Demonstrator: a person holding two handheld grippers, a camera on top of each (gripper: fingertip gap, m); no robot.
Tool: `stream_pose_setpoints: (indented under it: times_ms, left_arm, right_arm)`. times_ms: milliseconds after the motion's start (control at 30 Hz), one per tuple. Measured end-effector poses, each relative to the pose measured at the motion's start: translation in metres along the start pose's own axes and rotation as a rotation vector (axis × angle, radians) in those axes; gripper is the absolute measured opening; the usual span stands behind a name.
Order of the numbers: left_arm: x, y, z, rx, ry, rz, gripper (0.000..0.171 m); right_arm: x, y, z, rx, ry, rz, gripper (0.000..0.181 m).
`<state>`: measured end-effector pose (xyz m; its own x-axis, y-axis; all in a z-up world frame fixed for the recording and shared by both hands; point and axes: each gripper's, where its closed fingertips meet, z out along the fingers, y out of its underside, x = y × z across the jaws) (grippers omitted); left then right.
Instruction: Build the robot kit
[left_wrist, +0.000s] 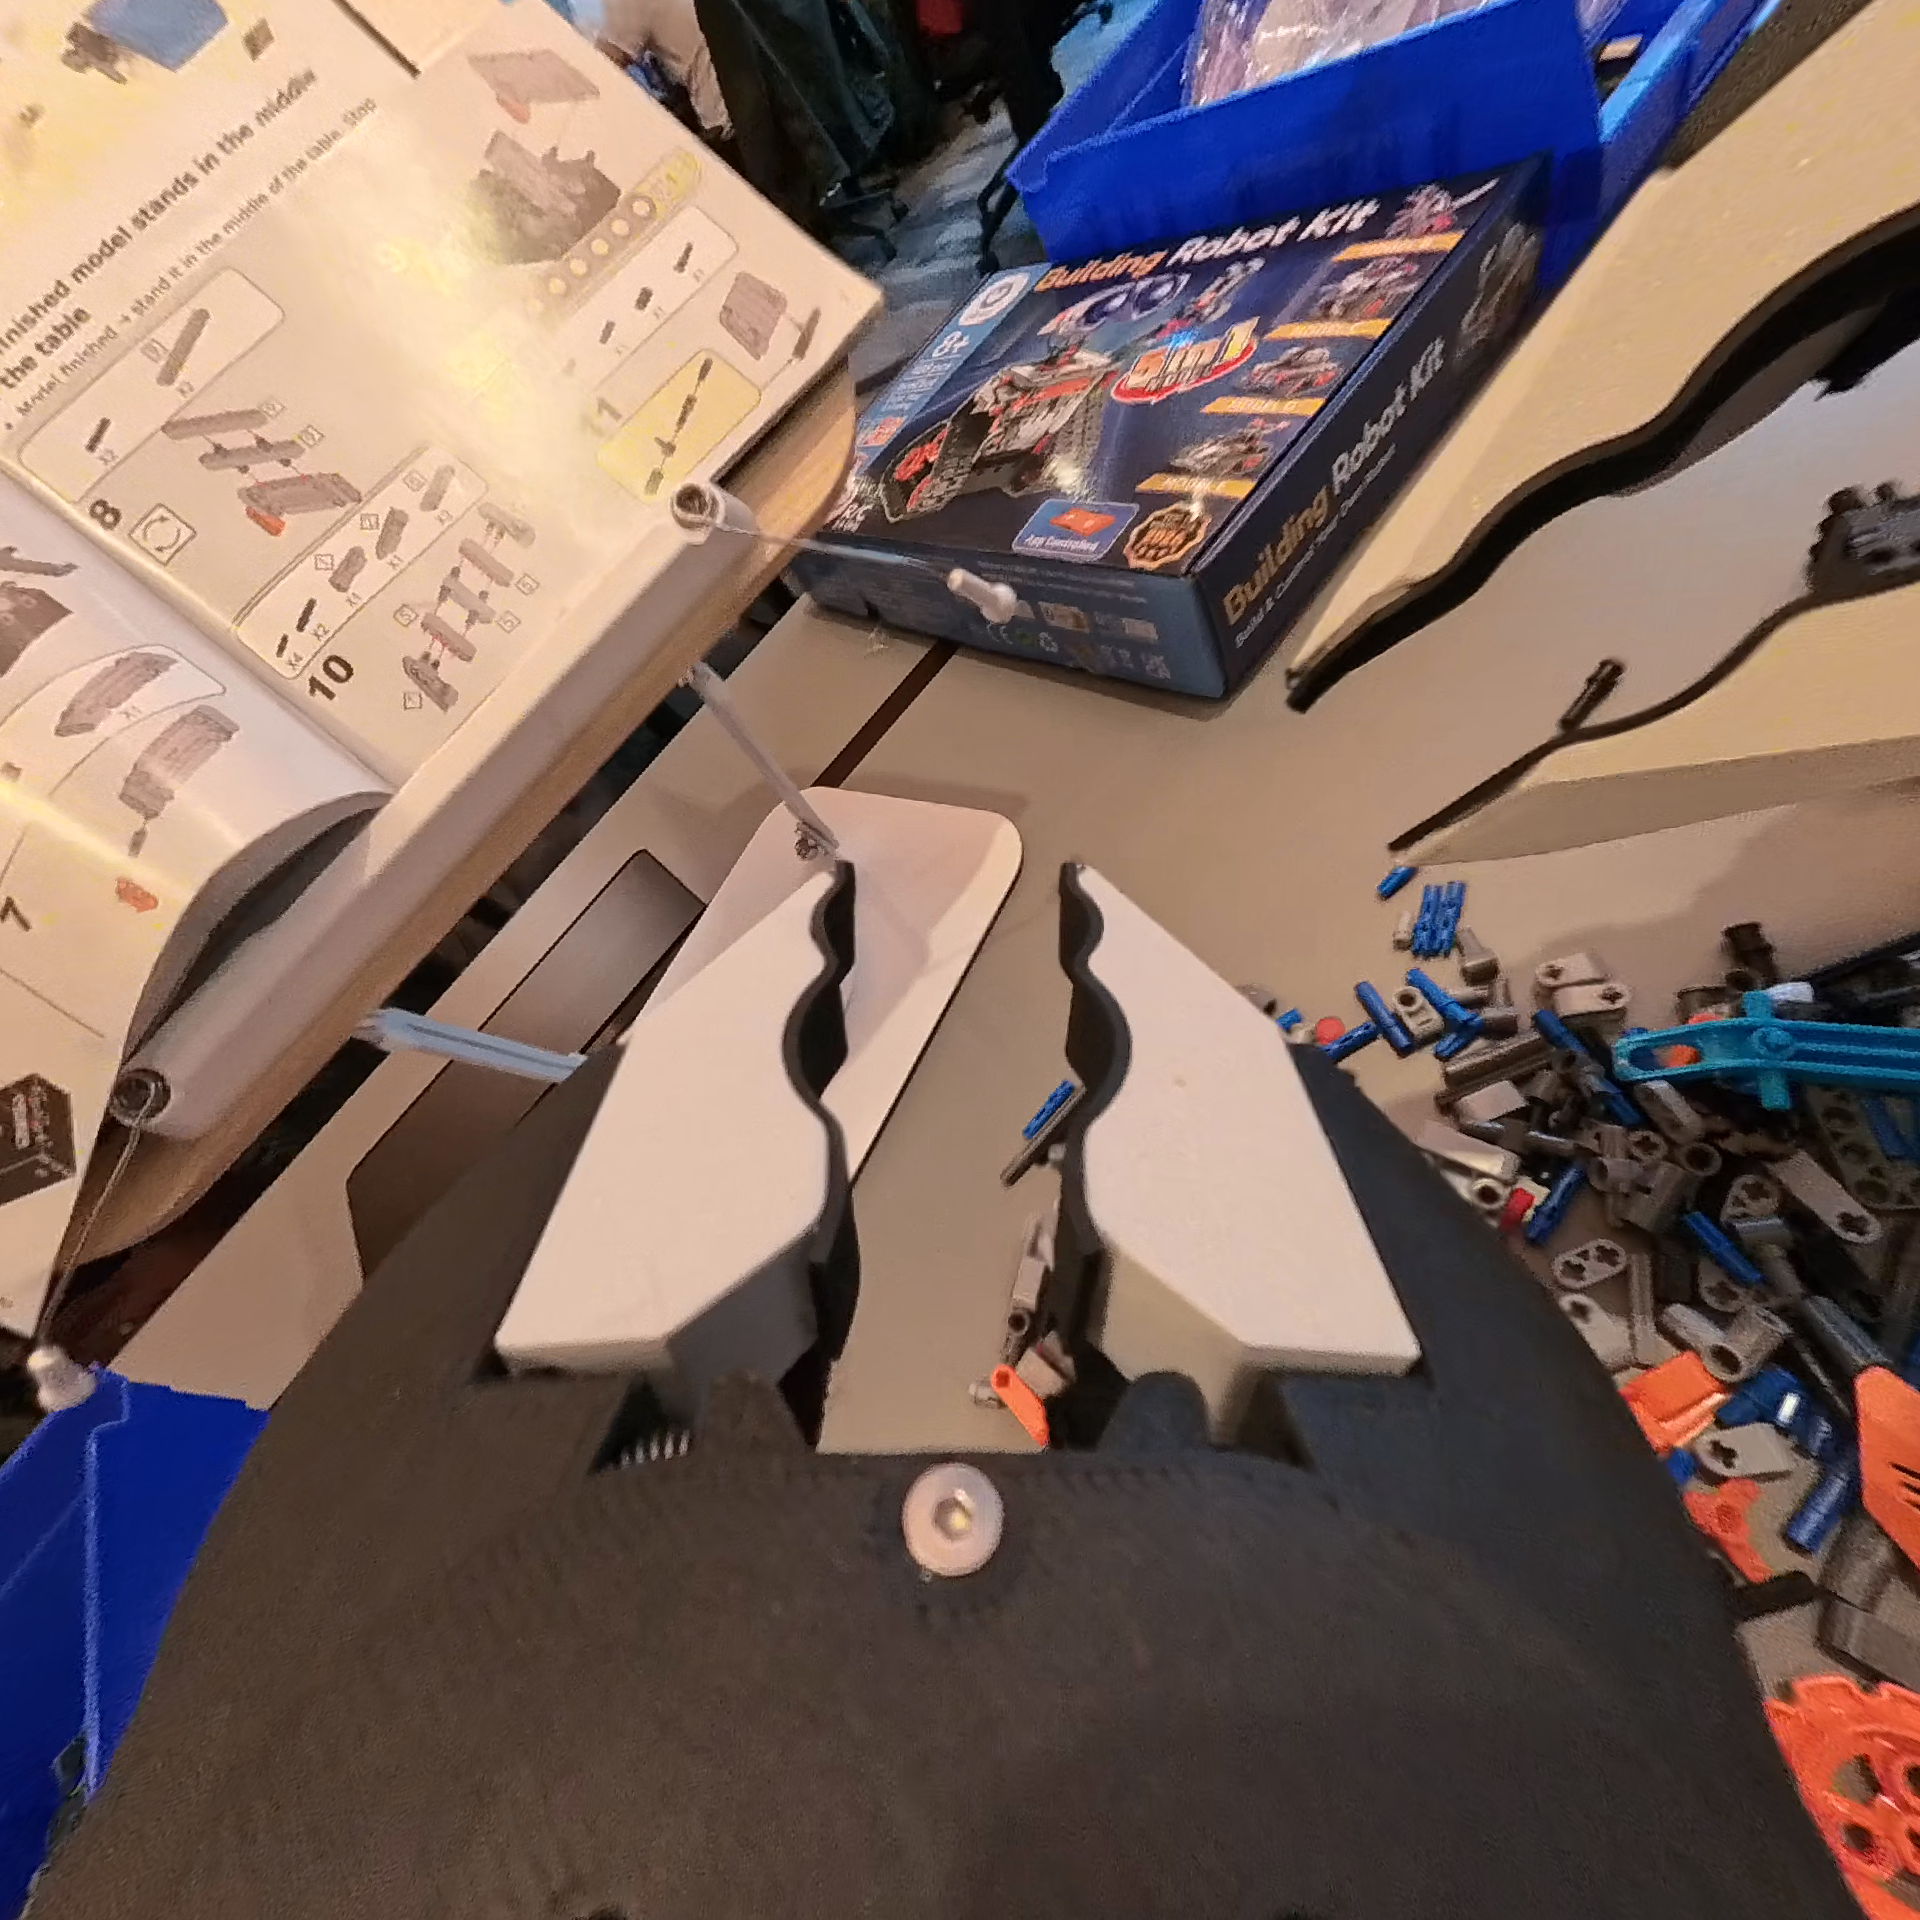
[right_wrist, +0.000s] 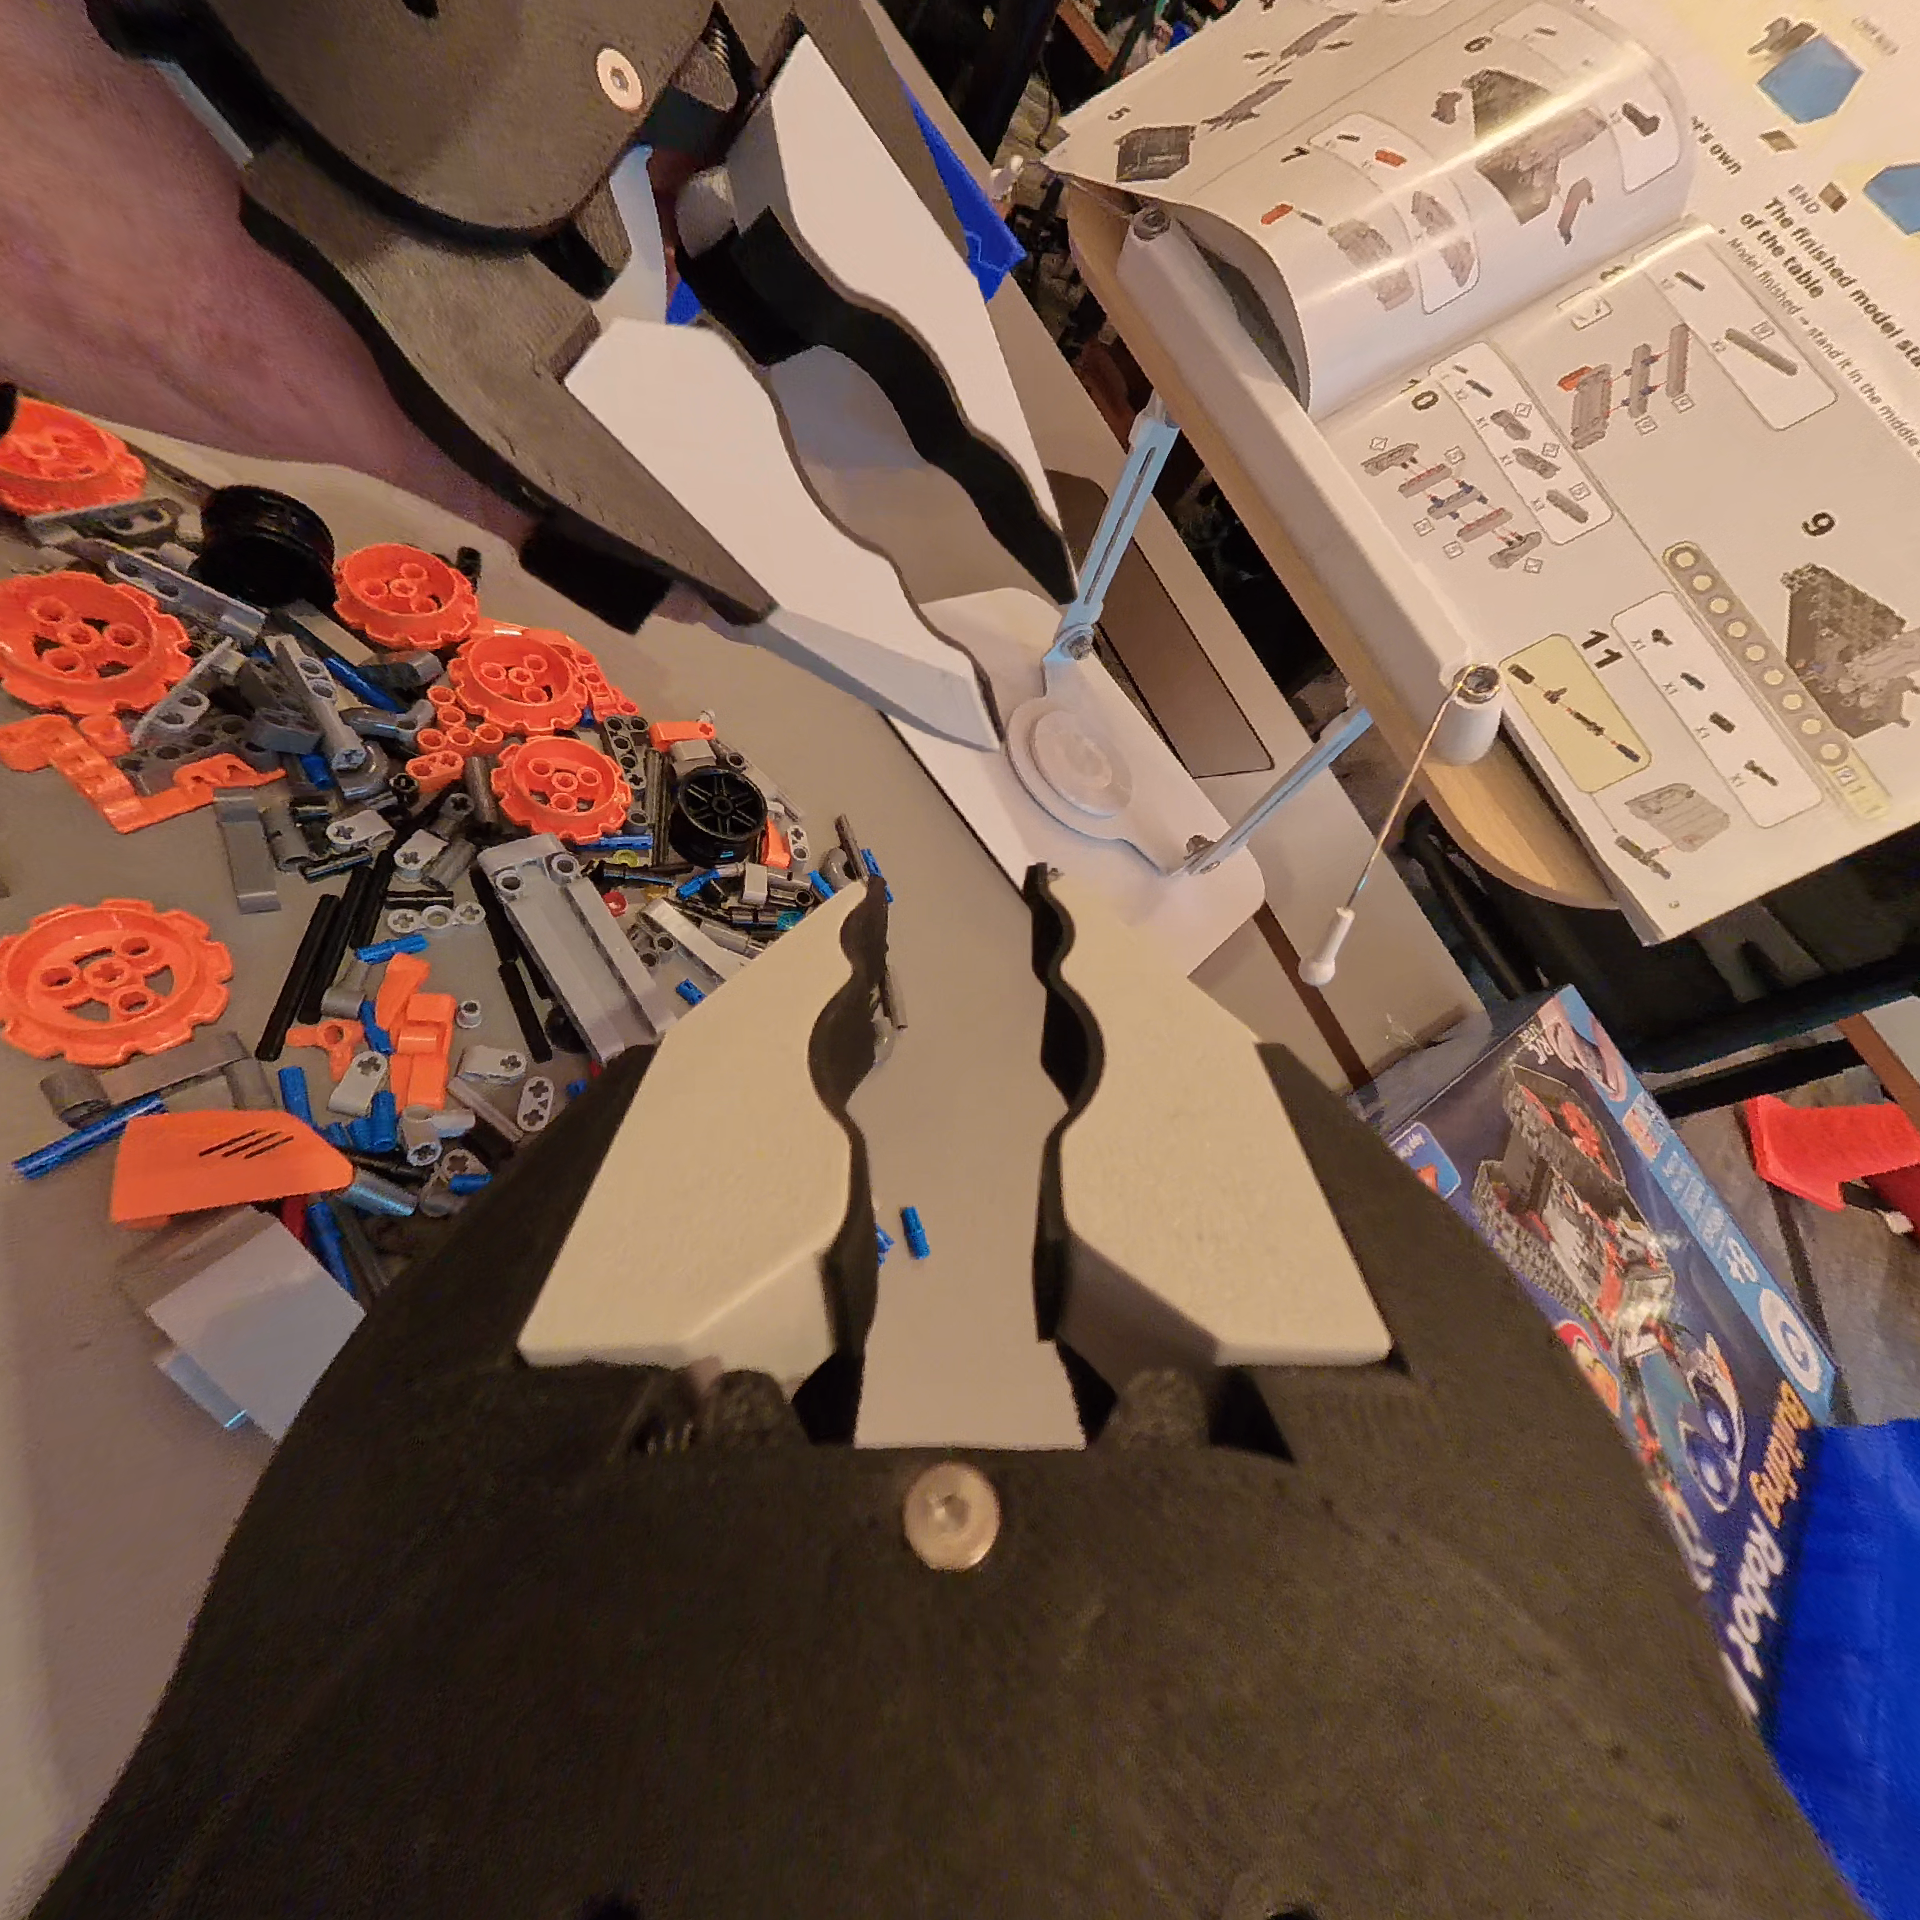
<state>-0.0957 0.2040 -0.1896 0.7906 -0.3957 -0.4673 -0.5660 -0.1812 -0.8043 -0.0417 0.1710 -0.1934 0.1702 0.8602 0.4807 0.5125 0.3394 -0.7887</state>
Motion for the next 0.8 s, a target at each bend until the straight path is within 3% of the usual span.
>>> stream_pose_setpoints:
  times_ms: [200,333,467,700,800]
  left_arm:
    - [-0.007,-0.015,-0.016,0.025,0.073,0.042,0.036]
    - [-0.017,-0.01,-0.025,0.03,0.133,-0.006,0.058]
    - [-0.014,0.001,-0.031,0.031,0.216,-0.027,0.06]
    - [0.009,0.044,-0.036,-0.071,0.435,0.067,0.055]
    - [0.012,0.045,-0.039,-0.038,0.508,0.024,0.05]
  right_arm:
    - [0.008,0.0,-0.02,0.037,0.009,0.038,0.025]
    - [0.019,-0.004,-0.047,0.096,0.029,0.09,0.026]
    - [0.035,-0.005,-0.085,0.153,0.046,0.178,0.03]
    - [0.045,0.03,-0.115,0.031,0.035,0.216,0.032]
    - [0.037,0.04,-0.117,-0.026,0.016,0.198,0.031]
